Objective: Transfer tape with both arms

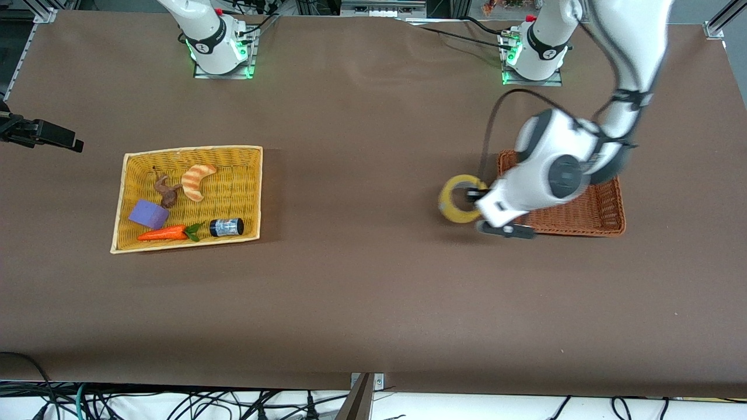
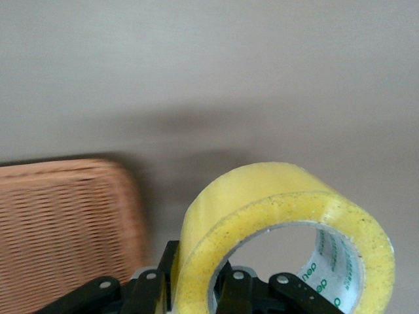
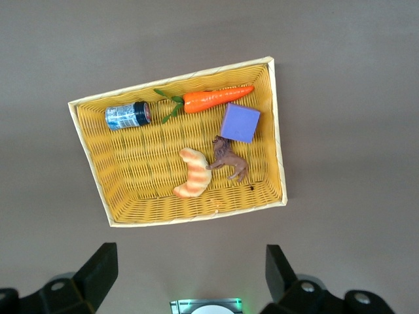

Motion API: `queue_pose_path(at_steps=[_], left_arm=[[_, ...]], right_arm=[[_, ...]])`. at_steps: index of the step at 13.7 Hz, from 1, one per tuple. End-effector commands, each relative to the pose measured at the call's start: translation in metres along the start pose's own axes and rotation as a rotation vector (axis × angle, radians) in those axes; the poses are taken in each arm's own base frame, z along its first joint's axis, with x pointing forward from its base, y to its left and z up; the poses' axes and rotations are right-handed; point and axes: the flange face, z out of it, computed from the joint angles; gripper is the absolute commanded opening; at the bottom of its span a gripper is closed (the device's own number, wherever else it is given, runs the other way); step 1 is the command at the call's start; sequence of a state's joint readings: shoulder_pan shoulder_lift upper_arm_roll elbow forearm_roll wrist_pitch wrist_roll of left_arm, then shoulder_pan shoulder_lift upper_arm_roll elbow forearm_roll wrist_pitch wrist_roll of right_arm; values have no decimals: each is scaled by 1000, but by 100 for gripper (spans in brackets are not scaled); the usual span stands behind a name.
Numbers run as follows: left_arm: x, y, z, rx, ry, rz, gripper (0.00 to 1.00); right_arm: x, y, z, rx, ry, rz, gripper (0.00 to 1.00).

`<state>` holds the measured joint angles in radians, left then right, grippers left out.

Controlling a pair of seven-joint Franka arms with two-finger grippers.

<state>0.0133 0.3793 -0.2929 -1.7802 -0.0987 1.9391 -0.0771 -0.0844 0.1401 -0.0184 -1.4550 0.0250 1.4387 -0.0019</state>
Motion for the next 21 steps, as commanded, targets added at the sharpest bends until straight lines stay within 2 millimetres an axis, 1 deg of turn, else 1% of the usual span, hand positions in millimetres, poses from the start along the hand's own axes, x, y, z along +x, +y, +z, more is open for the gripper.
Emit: queue_pose_path(at_steps=[1,2,3,4,5,8,10,11,12,13,14,15,16,17,18,19,20,21], left_arm=[[-31,-84,-43,-15,-45,142,0],[-35,-115,-44,-21,-48,191,0],[-40,-134,-35,-29,-65,198,0],[-45,-150,-23,-8,-87,195,0],[-47,-160,-11,14,-95,192,0],[-60,-168,42,33,-89,188,0],[-62,-170,76,30,-69,185,0],[-60,-172,89,21,-81,185,0],[-57,-175,98,30,-95,195,0],[-54,-178,102,44,-104,205,2],[-51,-180,104,45,-107,204,30],[-50,-183,106,43,-109,184,50],[-50,-182,106,45,-109,167,61],[-50,-181,101,50,-107,151,65],[-48,-180,92,55,-98,147,76],[-45,-178,76,62,-90,152,81],[-42,-174,51,70,-88,155,90],[-41,-172,19,77,-90,152,90]], right_arm=[[2,2,-8,-2,15,-3,100],[4,2,-7,0,20,-2,100],[4,2,-10,1,29,0,100],[6,1,-12,3,35,-2,100],[8,-1,-11,3,34,-4,100],[8,0,-10,1,31,-7,100],[8,-2,-11,1,38,-10,100],[8,-2,-11,-1,38,-9,100],[8,-2,-11,-1,38,-9,100],[8,-2,-11,-1,38,-9,100],[8,-2,-11,-1,38,-9,100],[8,-3,-11,1,38,-11,100],[8,-3,-11,1,38,-13,100],[8,-2,-11,2,38,-11,100],[8,-2,-11,2,38,-10,100],[8,-2,-11,2,38,-11,100],[8,-2,-11,3,38,-10,100],[8,-3,-11,2,38,-11,100]])
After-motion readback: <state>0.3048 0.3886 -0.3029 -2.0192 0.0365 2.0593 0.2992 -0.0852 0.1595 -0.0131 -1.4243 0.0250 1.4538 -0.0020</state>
